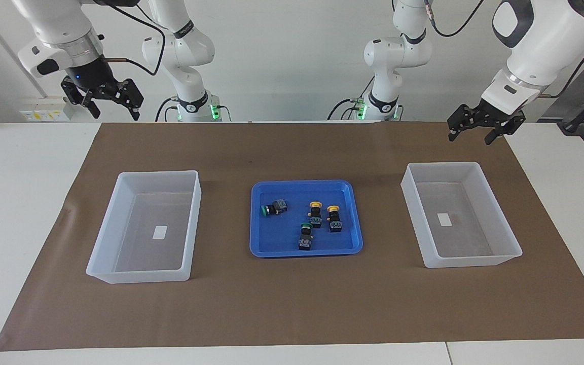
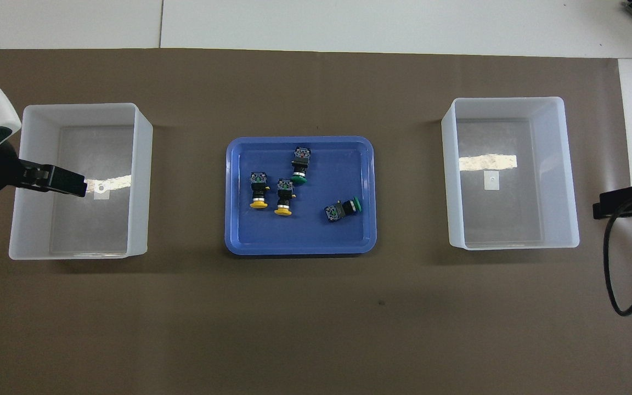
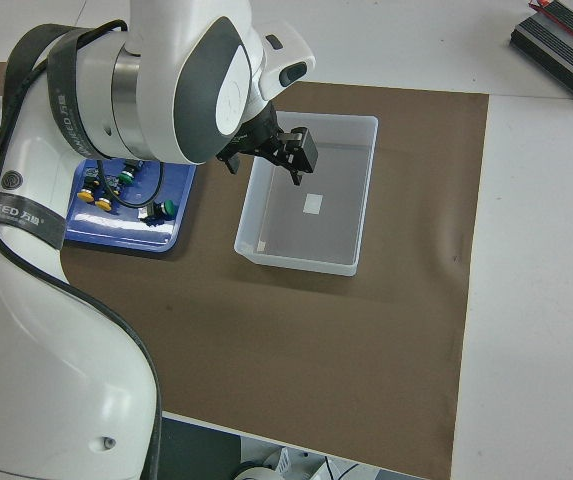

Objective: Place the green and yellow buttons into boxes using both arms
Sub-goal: 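Move the left gripper from the bin over the tray toward a yellow button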

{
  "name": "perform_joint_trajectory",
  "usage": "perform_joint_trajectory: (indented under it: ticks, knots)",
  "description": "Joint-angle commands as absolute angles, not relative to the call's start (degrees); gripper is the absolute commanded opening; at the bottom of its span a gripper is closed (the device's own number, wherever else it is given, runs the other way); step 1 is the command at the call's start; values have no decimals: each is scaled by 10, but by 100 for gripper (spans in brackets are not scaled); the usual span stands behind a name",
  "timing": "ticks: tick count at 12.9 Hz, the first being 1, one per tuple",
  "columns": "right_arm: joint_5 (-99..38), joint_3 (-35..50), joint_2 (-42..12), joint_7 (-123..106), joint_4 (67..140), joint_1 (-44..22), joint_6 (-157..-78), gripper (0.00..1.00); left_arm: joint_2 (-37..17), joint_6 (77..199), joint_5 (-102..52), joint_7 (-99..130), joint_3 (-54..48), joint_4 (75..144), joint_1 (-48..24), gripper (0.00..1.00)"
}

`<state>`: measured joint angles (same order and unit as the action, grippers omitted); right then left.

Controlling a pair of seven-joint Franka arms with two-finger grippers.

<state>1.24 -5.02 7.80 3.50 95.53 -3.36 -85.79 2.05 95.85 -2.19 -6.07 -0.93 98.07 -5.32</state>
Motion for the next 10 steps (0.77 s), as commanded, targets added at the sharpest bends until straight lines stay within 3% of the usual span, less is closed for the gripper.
perform_joint_trajectory:
  ticks: [1,4,10]
  knots:
    - [17,-47,96,37,980,-32,-874,100,53,1036,-22,-13,-4,1054,-97,100]
    - [17,-47,96,32,979,-32,-873,100,39,1109,-22,23,-4,1087,-138,100]
    - [17,-47,95,8,980,-32,-897,100,-47,1235,-22,123,-4,1096,-216,100]
